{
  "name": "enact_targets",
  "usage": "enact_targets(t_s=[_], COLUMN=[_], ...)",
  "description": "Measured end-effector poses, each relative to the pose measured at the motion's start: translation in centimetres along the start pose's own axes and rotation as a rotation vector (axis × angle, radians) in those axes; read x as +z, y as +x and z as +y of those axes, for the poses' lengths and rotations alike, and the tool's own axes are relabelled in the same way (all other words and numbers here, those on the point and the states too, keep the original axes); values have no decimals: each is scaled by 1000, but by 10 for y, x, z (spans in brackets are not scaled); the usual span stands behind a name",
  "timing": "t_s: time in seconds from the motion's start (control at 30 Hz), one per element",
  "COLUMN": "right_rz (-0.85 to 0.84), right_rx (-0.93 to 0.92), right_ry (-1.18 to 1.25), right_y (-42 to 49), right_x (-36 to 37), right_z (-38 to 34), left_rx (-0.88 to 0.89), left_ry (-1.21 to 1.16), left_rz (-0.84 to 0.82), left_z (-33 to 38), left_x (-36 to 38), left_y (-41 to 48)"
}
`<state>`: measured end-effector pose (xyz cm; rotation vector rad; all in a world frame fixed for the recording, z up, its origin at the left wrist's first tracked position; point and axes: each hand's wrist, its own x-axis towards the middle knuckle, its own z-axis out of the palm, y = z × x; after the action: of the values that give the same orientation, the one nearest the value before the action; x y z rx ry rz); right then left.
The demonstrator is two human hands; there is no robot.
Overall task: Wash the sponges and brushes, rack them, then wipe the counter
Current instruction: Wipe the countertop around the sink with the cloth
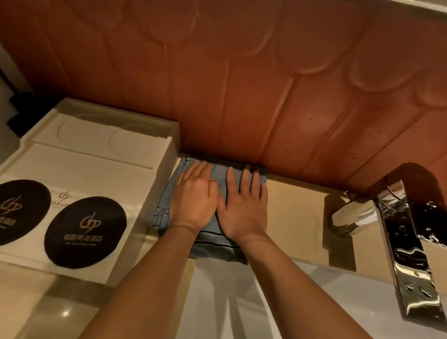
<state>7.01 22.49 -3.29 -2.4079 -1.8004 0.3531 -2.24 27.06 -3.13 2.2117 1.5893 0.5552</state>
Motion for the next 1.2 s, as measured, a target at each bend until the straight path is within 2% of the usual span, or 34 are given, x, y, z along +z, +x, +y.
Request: enact_targets(t_s=[0.27, 0.53, 0.63, 0.9, 1.0, 1.2], right_rz=[-44, -37, -56, -106, -46, 9], right_rx=[-99, -3, 38, 117, 71, 35], right_ry=[-88, -106, -38, 47, 43, 222], right_y=[-6, -30, -36, -60, -78, -113], right_x=[-7, -21, -27, -26, -19, 4], right_z=[35, 94, 110, 112, 113, 123], left_rx=[-86, 0, 43, 151, 176, 185], left_ry=[-87, -89, -80, -43, -26, -70], left_rz=[-117, -292, -331, -320, -240, -291], left_z=[27, 81, 98, 95, 94, 90], left_x=[2, 24, 34, 43, 42, 34], left_y=[-19, -34, -41, -63, -89, -128])
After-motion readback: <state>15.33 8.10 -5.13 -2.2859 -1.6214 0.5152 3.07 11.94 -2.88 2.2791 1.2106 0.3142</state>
